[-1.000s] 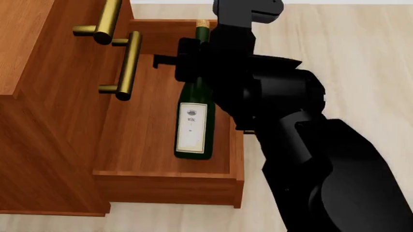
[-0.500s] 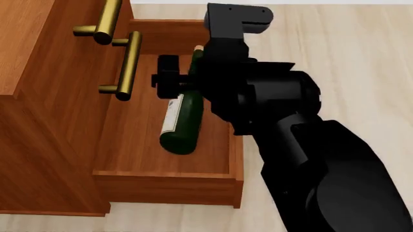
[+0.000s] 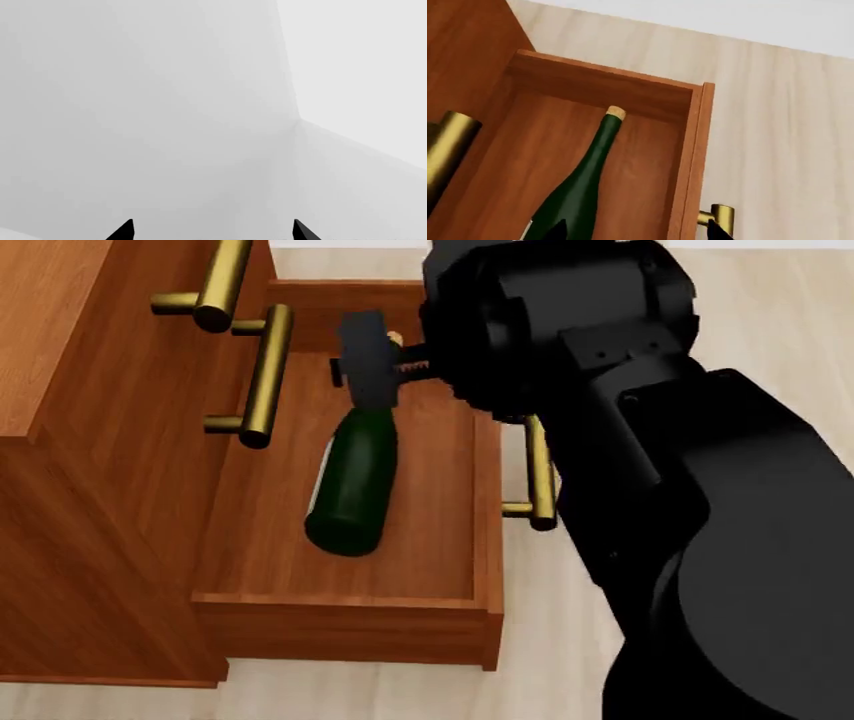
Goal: Put the wine bottle in the bottom drawer of the cabinet.
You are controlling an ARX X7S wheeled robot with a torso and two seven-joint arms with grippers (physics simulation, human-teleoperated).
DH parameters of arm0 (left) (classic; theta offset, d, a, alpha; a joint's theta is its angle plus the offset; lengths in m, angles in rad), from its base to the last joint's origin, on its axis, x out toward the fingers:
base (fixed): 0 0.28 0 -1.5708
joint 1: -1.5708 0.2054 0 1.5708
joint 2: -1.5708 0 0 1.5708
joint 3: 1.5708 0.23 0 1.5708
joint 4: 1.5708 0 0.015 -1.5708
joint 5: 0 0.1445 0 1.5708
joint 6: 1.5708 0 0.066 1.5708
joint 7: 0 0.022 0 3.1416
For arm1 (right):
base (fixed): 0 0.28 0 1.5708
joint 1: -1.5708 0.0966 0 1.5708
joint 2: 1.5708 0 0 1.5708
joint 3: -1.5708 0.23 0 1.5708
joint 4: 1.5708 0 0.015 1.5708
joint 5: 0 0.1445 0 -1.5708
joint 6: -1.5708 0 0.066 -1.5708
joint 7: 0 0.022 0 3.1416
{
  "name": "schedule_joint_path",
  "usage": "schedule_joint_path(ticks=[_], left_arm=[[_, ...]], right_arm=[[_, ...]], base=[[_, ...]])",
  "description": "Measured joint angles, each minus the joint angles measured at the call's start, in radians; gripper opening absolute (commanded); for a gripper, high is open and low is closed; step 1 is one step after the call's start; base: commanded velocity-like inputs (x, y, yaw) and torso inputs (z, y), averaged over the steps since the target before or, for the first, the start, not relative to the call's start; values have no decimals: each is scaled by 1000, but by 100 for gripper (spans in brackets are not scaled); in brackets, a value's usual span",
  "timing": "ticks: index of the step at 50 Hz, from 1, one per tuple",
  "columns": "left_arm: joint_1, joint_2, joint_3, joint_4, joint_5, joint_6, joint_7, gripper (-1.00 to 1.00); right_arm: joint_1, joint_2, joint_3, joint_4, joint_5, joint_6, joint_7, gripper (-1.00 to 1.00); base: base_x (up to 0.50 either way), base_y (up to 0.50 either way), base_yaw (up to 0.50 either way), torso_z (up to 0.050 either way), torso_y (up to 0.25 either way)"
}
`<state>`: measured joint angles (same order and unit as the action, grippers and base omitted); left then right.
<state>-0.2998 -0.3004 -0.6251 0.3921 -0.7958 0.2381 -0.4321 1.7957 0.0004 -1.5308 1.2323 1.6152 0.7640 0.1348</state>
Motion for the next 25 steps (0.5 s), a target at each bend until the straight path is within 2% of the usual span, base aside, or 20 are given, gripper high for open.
schedule_joint_path(ticks=[13,25], left_arm=[[1,-3,3,-2,1,-1,-2,100],[3,-4,6,-6,6,-1,-4,100]], right_arm=[[215,13,-14,-46,-54,12,9,100],[347,237,93,-470,69,70,305,100]], base=[[0,0,0,0,0],[0,0,0,0,0]])
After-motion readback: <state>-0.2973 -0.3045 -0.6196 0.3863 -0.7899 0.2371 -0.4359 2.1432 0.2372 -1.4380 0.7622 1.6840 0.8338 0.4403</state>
